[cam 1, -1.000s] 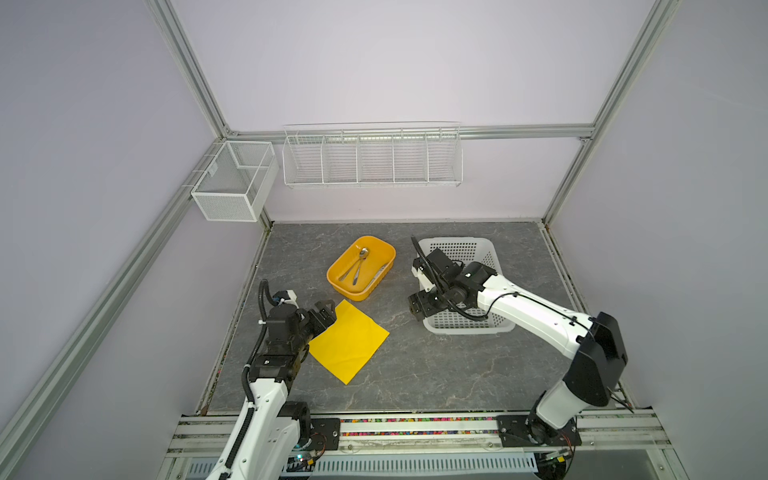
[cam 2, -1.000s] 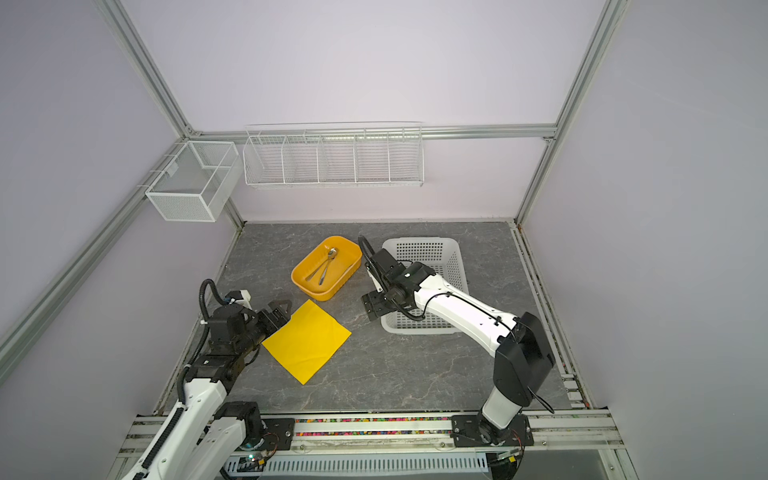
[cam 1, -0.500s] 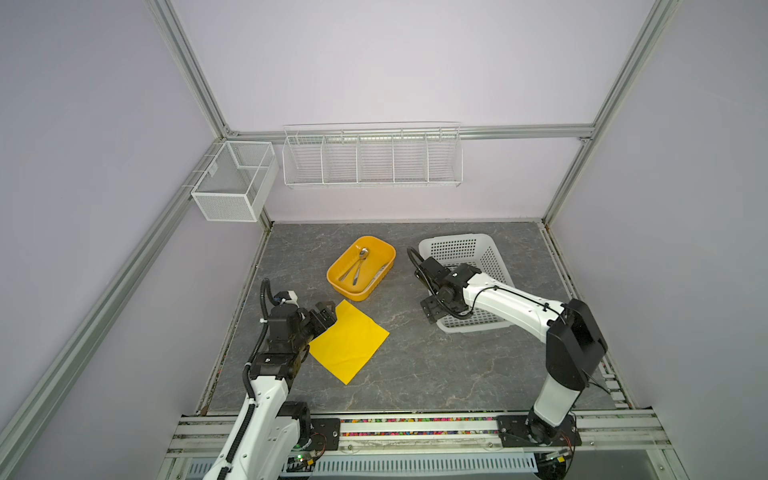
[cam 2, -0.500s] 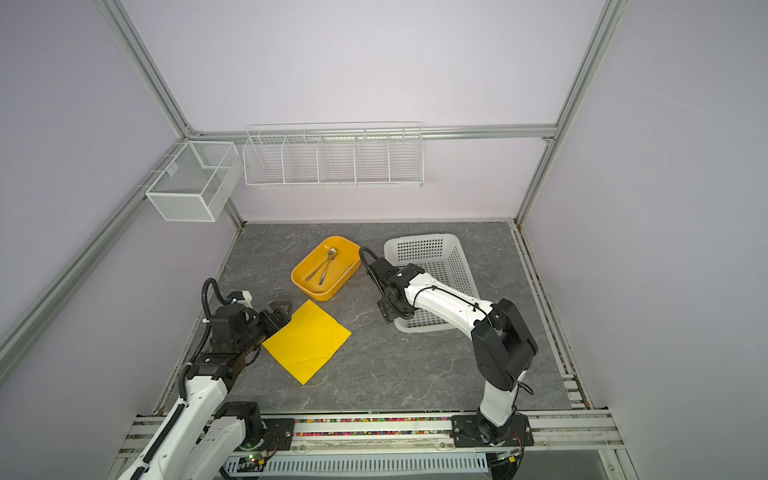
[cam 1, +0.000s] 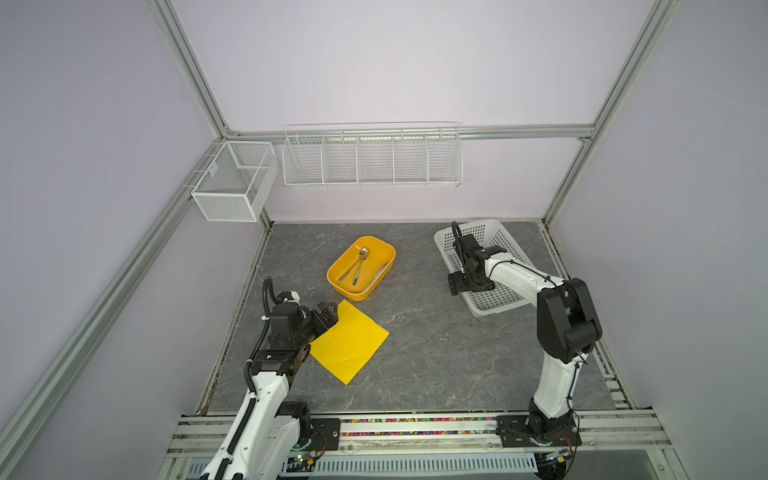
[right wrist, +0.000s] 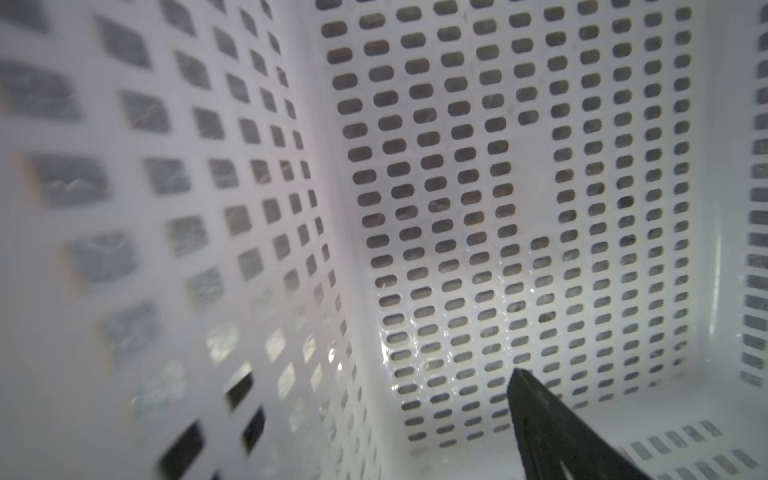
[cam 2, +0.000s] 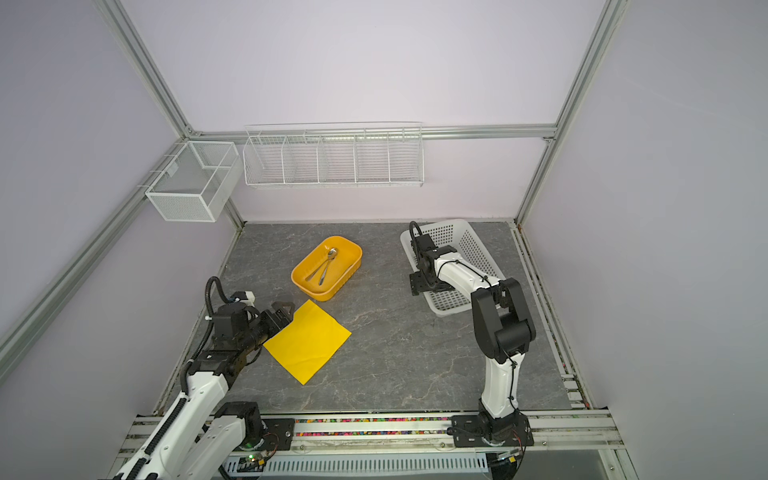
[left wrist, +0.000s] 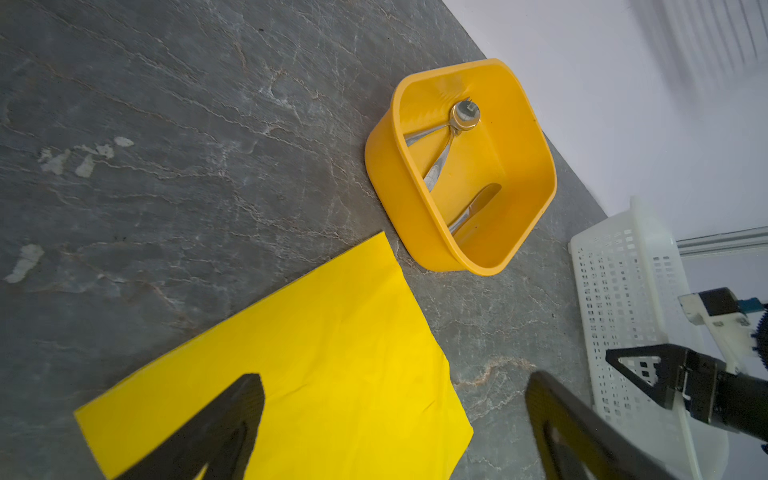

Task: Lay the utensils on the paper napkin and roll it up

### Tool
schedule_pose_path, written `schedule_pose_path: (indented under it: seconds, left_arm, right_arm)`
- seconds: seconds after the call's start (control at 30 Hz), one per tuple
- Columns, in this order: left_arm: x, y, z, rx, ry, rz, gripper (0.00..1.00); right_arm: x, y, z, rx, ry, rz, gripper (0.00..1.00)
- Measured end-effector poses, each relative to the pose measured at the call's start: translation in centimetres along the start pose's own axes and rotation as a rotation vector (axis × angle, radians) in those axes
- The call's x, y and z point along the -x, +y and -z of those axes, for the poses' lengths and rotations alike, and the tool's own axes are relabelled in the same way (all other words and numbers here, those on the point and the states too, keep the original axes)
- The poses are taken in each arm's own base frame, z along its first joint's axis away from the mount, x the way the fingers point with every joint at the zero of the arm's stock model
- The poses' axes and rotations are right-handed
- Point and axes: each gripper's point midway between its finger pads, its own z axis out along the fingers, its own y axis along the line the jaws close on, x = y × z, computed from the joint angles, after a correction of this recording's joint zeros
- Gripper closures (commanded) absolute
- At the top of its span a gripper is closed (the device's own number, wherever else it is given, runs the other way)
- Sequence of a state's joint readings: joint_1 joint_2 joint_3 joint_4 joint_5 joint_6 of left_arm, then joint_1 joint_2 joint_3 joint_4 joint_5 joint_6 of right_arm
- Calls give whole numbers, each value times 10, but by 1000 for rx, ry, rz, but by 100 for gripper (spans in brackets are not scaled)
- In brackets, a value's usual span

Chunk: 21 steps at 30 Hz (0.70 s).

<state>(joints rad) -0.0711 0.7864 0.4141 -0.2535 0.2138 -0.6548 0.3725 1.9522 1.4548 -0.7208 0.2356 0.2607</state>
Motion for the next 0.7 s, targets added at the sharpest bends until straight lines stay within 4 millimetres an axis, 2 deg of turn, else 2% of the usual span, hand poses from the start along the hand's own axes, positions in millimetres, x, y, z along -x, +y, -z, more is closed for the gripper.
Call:
schedule_pose_path:
  seconds: [0.2, 0.37, 0.5, 0.57, 0.6, 0.7]
  left_arm:
    - [-5, -2, -1, -13, 26, 6, 0]
    - [-14, 1, -9, -7, 84, 21, 0]
    - [-21, -5, -17, -7, 143, 13, 2]
    - [-22, -12, -22, -12, 168, -7, 4]
    - [-22, -16, -24, -15, 181, -21, 6]
    - [-28, -29, -34, -26, 230, -67, 10]
  right_arm:
    - [32, -31, -14, 26, -27, -125, 4]
    - [43, -59, -18, 19, -38, -212, 5]
    - [49, -69, -12, 46, -63, -249, 8]
    - [51, -67, 4, 68, -97, -247, 10]
    - [52, -64, 18, 85, -125, -240, 11]
    - [62, -47, 77, 143, -271, -196, 12]
